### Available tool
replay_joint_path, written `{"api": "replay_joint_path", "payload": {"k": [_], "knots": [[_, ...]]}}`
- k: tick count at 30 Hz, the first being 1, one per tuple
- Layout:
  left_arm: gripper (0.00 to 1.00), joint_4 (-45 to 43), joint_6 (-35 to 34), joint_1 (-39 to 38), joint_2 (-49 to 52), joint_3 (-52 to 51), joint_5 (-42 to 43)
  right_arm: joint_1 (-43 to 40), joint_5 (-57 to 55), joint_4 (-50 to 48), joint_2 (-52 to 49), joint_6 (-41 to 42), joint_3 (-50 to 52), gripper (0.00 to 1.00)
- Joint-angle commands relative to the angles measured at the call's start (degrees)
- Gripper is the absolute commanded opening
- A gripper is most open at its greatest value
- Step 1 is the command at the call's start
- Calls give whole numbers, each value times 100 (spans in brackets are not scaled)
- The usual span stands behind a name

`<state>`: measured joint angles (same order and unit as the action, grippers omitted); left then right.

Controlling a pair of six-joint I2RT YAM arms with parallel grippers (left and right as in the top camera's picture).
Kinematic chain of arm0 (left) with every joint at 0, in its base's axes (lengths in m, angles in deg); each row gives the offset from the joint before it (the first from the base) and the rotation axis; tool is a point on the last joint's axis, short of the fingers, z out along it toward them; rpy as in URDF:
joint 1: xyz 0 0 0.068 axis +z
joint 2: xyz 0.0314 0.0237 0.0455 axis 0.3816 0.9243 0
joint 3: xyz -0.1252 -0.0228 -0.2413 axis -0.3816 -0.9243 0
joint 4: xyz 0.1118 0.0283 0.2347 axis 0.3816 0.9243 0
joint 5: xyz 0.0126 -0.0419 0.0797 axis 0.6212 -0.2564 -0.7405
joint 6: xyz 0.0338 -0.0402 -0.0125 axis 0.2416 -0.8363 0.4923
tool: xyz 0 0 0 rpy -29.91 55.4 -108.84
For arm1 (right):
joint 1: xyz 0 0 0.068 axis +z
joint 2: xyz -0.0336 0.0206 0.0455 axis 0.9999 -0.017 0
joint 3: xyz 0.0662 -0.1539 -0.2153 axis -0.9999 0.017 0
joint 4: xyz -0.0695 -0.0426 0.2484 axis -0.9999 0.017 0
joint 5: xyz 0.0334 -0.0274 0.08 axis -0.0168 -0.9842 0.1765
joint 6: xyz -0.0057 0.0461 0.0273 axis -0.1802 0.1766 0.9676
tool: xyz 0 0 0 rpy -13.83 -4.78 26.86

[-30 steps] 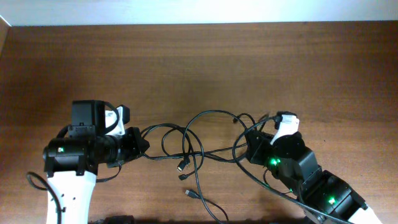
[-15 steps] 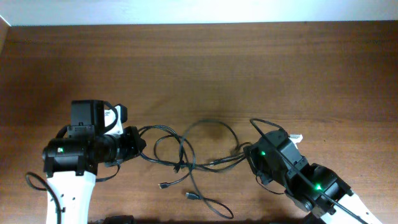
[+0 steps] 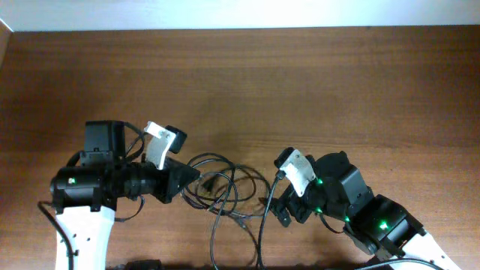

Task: Untangle cables

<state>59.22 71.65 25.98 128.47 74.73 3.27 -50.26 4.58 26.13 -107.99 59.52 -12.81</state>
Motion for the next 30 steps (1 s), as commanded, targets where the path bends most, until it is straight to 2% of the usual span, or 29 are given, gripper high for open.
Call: {"api": "replay_joint_path", "payload": {"k": [1, 5, 9, 10, 11, 13, 14, 17, 19, 21, 23, 24, 25, 28, 30], "knots": [[0, 140, 1213, 20, -9, 42, 1270, -15, 170, -4, -160, -614, -9, 98], [0, 92, 1211, 20, -9, 42, 1596, -15, 1451, -111, -688, -787, -7, 98], [0, -57, 1209, 20, -9, 42, 1685, -15, 1954, -129, -1054, -787, -7, 96], [0, -57, 1209, 22, -9, 42, 1685, -15, 2044, -129, -1058, -791, -7, 90], [0, -96, 1207, 24, -9, 42, 1685, -15, 2046, -127, -1058, -903, -7, 67], [0, -118, 1207, 24, -9, 42, 1685, -15, 2044, -125, -1058, -914, -7, 9], [0, -122, 1185, 24, -9, 42, 1685, -15, 2044, -125, -1058, -911, -7, 4], [0, -188, 1014, 24, -9, 42, 1683, -15, 2046, -105, -1058, -879, -7, 4], [0, -184, 1014, 24, -9, 42, 1644, -22, 2044, -144, -1016, -291, -31, 4], [0, -201, 734, 24, -9, 42, 1029, -22, 2162, -153, -802, -66, -223, 4], [0, -365, -446, 24, -9, 42, -343, -22, 2175, -153, -407, -66, -579, 4], [0, -428, -1462, 24, -9, 42, -1456, -22, 2105, -153, -146, -66, -774, 4], [0, -428, -1910, 24, -9, 42, -1919, -22, 1902, -153, 70, -63, -876, 4], [0, -485, -2660, 24, -9, 42, -2428, -22, 680, -81, 647, 511, -898, 4], [0, -544, -3366, 24, -9, 42, -2717, -22, -918, 348, 916, 1276, -898, 4]]}}
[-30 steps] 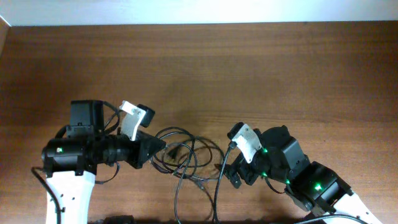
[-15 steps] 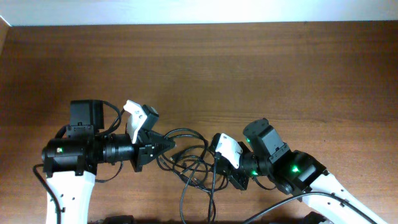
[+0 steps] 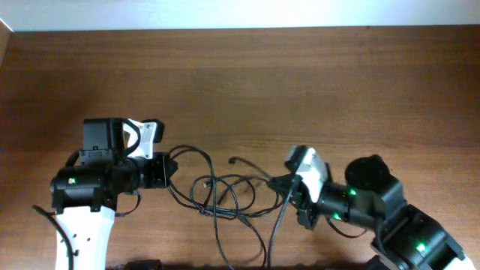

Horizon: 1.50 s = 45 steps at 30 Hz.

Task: Untangle cables

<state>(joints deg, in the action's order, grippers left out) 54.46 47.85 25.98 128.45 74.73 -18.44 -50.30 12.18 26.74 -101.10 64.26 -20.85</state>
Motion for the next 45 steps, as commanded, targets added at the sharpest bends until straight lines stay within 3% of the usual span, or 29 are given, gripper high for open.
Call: {"api": "replay_joint_path", "payload": {"k": [1, 2, 3, 6, 9, 12, 14, 19, 20, 22, 23, 24, 26, 28, 31, 33, 34, 38, 40, 45], "knots": [[0, -79, -1207, 24, -7, 42, -544, -17, -2210, 605, 221, 1178, -92, 19], [0, -85, -1386, 24, -7, 42, -516, -15, -2251, 944, 184, 1220, -92, 76], [0, -94, -1384, 24, -7, 42, -452, -15, -2216, 1150, 164, 1222, -92, 98], [0, -133, -1377, 24, -7, 42, -7, -15, -2142, 1716, 59, 1237, -92, 99], [0, -750, -695, 24, -9, 42, 2194, -15, -1676, 1749, 26, 1235, -92, 99], [0, -1460, -640, 24, -9, 42, 4035, -11, -1257, 1742, -26, 1231, -92, 99], [0, -2072, -651, 24, -9, 42, 4817, -11, -1069, 1600, -203, 1189, -92, 99], [0, -2347, -710, 24, -9, 44, 5040, -11, -22, 511, -1464, 667, -92, 99], [0, -2350, -710, 24, -7, 44, 5036, -11, -20, 341, -1803, 531, -92, 94], [0, -2455, -708, 26, -7, 44, 4898, -11, 229, 173, -2210, 516, -92, 36], [0, -2452, -710, 26, -7, 44, 4671, -11, 254, 177, -2245, 516, -92, 14], [0, -2450, -710, 26, -7, 42, 4258, -11, 256, 173, -2210, 518, -92, 4], [0, -2444, -713, 26, -7, 44, 3871, -11, 254, 170, -1961, 518, -94, 4], [0, -2218, -715, 24, -7, 42, 2881, -17, 247, 144, -1541, 522, -94, 4], [0, -1397, -719, 24, -7, 42, 776, -22, -286, -96, -413, 590, -116, 4], [0, -629, -1714, 33, -7, 42, -1165, -22, -1513, -192, 461, 848, -116, 4], [0, -323, -2334, 181, -7, 42, -1908, -22, -2953, -122, 1233, 1110, -116, 4], [0, -339, -2413, 1508, -7, 42, -1982, -22, -4837, 590, 2282, 1152, -116, 4], [0, -334, -2406, 2181, -7, 42, -1980, -22, -4911, 782, 2328, 1346, -114, 4], [0, -278, -2498, 3027, -2, 42, -2240, -22, -4942, 1207, 2328, 1591, -114, 4]]}}
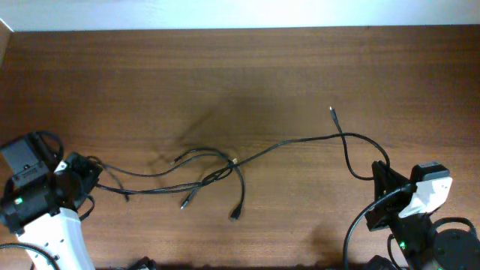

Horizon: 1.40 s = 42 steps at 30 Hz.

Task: Untangle cables

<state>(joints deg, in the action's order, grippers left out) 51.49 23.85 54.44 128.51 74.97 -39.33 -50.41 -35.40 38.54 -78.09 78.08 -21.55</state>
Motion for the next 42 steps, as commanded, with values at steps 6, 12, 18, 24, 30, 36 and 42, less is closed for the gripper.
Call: {"api": "replay_joint_path", "payload": {"k": [6, 12, 18, 24, 30, 36, 42], "knots": [[0, 151, -743, 1196, 369, 17, -741, -11, -809, 461, 28, 522, -44, 4], [0, -22, -748, 2114, 1259, 17, -629, -11, -1808, 1388, 28, 1709, -44, 4], [0, -289, 234, 1784, 1320, 17, 1801, -9, 2811, -498, 26, -516, -44, 4], [0, -778, 278, -549, 1320, 17, 1910, -4, 4332, -2621, 15, 831, -44, 4], [0, -2050, -3340, -1950, 1320, 17, 1639, -4, 5552, -2822, -387, 1362, -44, 4], [1, -2643, -3906, -2216, 1322, 17, 933, 2, 6743, -2461, -1779, 1764, -44, 4], [11, -1770, -3628, -2216, 1329, 17, -807, 0, 7204, -2428, -2343, 1740, -44, 4]]}}
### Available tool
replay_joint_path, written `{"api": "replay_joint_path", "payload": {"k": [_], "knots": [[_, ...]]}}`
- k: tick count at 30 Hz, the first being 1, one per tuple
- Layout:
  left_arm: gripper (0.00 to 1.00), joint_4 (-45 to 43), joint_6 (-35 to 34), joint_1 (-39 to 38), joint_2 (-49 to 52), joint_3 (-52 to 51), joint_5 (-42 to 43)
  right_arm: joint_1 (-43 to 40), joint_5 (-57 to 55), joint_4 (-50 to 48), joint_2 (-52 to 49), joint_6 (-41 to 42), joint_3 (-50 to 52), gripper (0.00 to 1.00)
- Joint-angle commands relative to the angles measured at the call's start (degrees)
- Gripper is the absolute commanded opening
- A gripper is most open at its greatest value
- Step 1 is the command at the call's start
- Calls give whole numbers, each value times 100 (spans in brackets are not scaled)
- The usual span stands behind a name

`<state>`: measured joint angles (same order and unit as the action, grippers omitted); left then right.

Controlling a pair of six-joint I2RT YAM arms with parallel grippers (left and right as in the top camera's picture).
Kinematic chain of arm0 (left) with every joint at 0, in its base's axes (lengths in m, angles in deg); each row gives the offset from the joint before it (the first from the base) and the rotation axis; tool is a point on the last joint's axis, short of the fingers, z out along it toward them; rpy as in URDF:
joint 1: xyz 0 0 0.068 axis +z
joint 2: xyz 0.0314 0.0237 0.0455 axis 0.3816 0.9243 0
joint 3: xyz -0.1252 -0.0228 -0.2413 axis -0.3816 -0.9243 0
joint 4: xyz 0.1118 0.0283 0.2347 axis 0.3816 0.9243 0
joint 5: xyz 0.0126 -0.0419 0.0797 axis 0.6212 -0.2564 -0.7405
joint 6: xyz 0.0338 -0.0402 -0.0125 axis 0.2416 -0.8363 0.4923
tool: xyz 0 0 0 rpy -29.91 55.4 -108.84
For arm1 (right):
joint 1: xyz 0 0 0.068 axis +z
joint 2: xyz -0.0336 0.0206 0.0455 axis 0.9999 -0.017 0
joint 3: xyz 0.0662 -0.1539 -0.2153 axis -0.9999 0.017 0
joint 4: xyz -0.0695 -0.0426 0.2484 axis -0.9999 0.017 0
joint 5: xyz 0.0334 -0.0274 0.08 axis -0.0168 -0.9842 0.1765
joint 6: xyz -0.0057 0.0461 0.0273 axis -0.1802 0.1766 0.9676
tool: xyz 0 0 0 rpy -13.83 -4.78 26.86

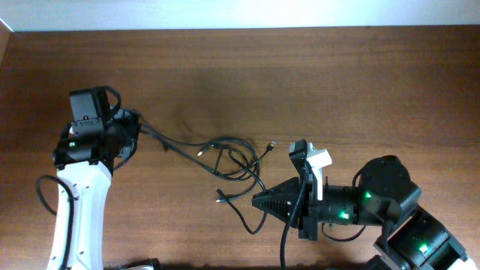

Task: Untangle cables

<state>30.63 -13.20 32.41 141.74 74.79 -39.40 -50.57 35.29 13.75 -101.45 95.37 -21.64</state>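
Note:
Several thin black cables (234, 159) lie looped over one another in the middle of the wooden table, with loose plug ends (271, 144) sticking out. My left gripper (137, 126) sits at the left, shut on a cable that runs right into the tangle. My right gripper (256, 201) points left just below the tangle, its fingers together on a cable that comes from the loops. Another cable (285, 244) trails under the right arm toward the front edge.
The brown table (300, 67) ends at a pale wall along the back. A cable loop (249, 221) curls in front of the right gripper's tip. The left arm's own wiring hangs at the front left.
The left gripper has moved from the front left corner up and rightward. The right gripper has moved from the front right to the centre. The stretched cables are bunched in loops again.
Both grippers were first close together at the tangle in the front centre. Then they stood a little apart, then far apart at the two front corners with the cables drawn long across the table. Now they are nearer again, the cables slack and looped.

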Motion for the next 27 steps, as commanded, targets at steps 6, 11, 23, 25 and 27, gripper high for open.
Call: {"api": "replay_joint_path", "payload": {"k": [6, 11, 23, 25, 27], "knots": [[5, 1541, 625, -13, 238, 35, -868, 15, -2975, 1486, -201, 13, -35, 4], [3, 1530, 1569, -20, 507, 35, 52, 15, -3458, 1458, -1746, 9, -35, 78], [0, 1399, 2190, -24, 507, 35, 898, 15, -2874, 1495, -2236, 13, -35, 99], [0, 1399, 2109, -24, 507, 35, 898, 15, -2802, 1484, -2618, 15, -35, 99], [0, 1408, 2109, -24, 507, 35, 898, 17, -2649, 1392, -3276, 501, -35, 99]]}}
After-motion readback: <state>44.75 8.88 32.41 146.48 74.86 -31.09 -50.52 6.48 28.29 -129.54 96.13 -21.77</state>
